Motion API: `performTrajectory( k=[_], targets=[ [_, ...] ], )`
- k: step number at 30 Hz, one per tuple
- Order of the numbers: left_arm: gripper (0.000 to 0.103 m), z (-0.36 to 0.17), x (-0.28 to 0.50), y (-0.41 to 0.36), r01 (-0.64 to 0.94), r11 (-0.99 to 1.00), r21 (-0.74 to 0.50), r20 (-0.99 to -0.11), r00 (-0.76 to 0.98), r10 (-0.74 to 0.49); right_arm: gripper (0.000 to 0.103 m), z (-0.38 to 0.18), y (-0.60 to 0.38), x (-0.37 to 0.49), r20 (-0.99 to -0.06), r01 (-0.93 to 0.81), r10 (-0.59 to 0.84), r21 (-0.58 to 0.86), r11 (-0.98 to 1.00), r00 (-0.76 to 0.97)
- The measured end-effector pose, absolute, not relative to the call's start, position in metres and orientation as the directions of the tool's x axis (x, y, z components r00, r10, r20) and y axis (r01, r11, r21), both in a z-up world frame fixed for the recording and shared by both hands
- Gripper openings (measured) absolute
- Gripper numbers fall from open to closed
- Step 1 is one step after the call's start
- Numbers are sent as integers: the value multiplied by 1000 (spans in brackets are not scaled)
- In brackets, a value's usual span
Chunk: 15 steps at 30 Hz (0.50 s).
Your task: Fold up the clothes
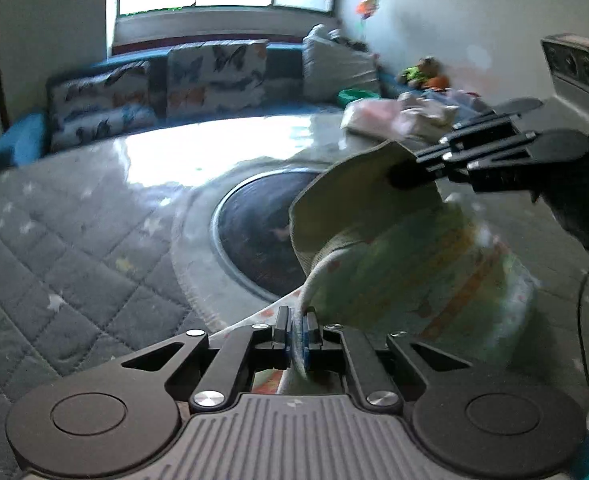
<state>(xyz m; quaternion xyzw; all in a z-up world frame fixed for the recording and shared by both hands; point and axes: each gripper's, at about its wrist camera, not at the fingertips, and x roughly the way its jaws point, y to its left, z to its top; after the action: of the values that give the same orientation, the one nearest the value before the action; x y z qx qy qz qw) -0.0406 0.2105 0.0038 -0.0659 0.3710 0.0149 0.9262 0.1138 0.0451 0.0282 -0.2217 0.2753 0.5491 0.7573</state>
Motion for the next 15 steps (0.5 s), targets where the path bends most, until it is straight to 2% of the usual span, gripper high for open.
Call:
performTrajectory(
  k=[3, 6, 10, 15],
  targets=[
    [6, -8, -34, 218, -103, 984, -142, -712, 702, -30, 9, 5, 55, 124, -670, -940, 694, -13, 342, 262],
    [11, -11, -34, 221, -117, 982, -149, -719, 695, -26, 10, -5, 49, 128, -668, -924, 687, -2, 382, 285],
    [19, -9, -38, 225, -132, 980, -149, -718, 696, -15, 16, 0, 23, 123, -648, -920, 703, 10, 391, 291],
    [19, -9, -36, 225, -142, 979, -149, -718, 696, -8, 16, 0, -12, 107, -659, -932, 710, 36, 362, 250]
  ],
)
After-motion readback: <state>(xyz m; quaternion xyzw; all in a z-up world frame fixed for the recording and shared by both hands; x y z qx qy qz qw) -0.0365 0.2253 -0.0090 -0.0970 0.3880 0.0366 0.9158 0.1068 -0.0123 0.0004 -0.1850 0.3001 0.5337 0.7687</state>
